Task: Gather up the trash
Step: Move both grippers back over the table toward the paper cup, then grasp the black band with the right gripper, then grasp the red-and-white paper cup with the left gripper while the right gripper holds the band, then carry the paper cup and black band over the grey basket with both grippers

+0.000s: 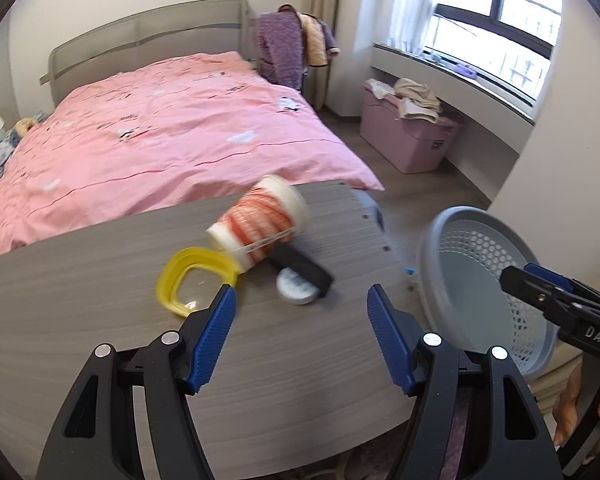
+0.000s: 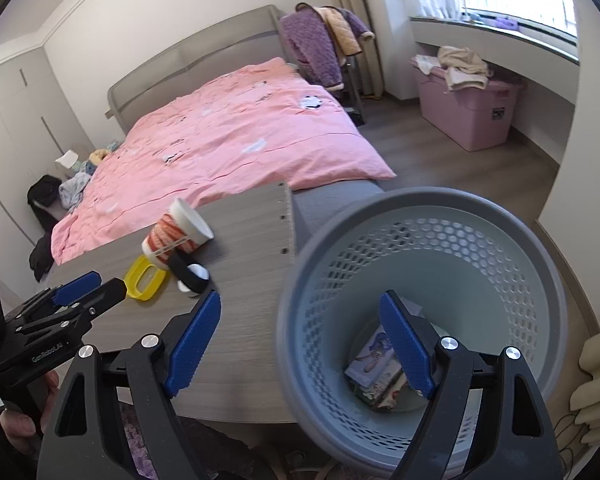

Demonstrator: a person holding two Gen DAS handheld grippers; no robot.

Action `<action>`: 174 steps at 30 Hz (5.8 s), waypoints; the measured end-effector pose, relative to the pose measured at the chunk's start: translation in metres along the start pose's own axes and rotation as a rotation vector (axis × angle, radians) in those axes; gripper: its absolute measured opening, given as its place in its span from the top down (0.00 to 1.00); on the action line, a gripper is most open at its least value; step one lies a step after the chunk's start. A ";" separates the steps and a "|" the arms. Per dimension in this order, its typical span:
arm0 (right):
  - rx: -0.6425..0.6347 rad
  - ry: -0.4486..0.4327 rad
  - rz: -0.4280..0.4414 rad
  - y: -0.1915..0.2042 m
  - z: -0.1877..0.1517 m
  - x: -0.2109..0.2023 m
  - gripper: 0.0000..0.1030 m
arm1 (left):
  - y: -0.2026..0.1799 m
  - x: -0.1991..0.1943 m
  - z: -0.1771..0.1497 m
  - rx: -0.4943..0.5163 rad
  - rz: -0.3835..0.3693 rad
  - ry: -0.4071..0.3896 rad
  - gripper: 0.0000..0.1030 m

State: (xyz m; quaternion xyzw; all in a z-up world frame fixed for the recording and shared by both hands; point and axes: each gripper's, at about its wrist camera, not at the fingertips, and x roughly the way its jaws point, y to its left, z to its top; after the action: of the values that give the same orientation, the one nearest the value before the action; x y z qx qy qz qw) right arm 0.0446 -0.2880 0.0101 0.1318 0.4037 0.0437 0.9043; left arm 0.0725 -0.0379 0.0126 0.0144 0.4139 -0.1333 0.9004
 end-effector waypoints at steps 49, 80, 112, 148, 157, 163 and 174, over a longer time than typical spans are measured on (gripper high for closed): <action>-0.170 0.216 0.024 0.120 0.005 0.147 0.68 | 0.112 0.018 -0.041 -0.228 0.075 0.031 0.37; -0.092 0.155 0.135 0.102 0.005 0.087 0.82 | 0.087 0.026 -0.034 -0.175 -0.009 0.049 0.37; 0.050 0.059 0.124 0.019 0.006 0.028 0.82 | 0.012 0.111 0.057 0.389 -0.191 0.200 0.30; 0.084 0.009 0.059 -0.016 -0.004 -0.004 0.82 | -0.029 0.051 0.019 0.153 -0.184 0.046 0.42; 0.093 -0.029 -0.008 -0.048 -0.014 -0.023 0.82 | -0.096 0.027 0.011 0.163 -0.209 0.007 0.42; 0.114 -0.022 -0.039 -0.081 -0.021 -0.029 0.82 | -0.136 0.033 0.008 0.168 -0.222 0.023 0.42; 0.119 0.006 -0.058 -0.118 -0.028 -0.023 0.82 | -0.174 0.061 -0.002 0.196 -0.219 0.107 0.42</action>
State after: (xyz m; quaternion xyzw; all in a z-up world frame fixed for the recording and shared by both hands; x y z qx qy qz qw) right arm 0.0056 -0.4006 -0.0234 0.1734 0.4120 -0.0063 0.8945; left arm 0.0652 -0.2191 -0.0194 0.0640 0.4456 -0.2694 0.8513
